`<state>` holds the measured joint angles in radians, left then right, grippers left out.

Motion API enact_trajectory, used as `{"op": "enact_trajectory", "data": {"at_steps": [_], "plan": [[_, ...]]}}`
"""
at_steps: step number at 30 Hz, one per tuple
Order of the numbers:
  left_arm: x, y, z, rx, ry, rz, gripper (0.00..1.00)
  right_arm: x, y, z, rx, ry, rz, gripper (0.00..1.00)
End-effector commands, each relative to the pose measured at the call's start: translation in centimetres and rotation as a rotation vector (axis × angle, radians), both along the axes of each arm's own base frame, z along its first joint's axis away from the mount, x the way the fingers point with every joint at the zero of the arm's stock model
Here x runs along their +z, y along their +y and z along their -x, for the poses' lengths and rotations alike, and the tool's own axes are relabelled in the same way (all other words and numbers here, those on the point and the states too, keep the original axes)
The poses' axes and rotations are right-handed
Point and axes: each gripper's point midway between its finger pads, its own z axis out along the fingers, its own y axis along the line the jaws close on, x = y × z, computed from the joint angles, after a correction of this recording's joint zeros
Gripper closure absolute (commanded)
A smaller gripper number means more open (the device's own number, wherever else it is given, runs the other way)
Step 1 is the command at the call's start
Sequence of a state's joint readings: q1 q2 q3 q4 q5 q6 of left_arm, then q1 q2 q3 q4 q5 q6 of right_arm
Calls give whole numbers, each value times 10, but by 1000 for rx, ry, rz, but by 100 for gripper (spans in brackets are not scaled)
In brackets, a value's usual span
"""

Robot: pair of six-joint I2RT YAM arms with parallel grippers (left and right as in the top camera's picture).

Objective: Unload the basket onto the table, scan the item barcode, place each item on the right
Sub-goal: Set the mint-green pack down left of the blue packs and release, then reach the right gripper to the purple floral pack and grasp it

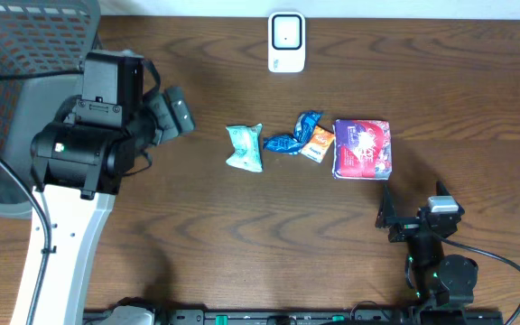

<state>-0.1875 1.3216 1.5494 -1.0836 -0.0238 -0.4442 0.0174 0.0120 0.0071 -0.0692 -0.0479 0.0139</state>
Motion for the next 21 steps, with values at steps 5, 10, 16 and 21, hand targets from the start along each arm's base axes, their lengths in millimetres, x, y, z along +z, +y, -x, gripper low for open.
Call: {"op": "enact_trajectory", "data": {"at_steps": [5, 10, 16, 21], "plan": [[-12, 20, 26, 43, 107, -94, 2, -1, -3, 0, -14, 0, 8, 1], [-14, 21, 30, 42, 122, -97, 2, -1, -3, 0, -14, 0, 8, 1], [-14, 21, 29, 42, 121, -97, 2, -1, -5, 0, -24, -1, 13, 1], [-14, 21, 30, 42, 122, -97, 2, 6, 3, 0, 18, -23, -15, 1]]}}
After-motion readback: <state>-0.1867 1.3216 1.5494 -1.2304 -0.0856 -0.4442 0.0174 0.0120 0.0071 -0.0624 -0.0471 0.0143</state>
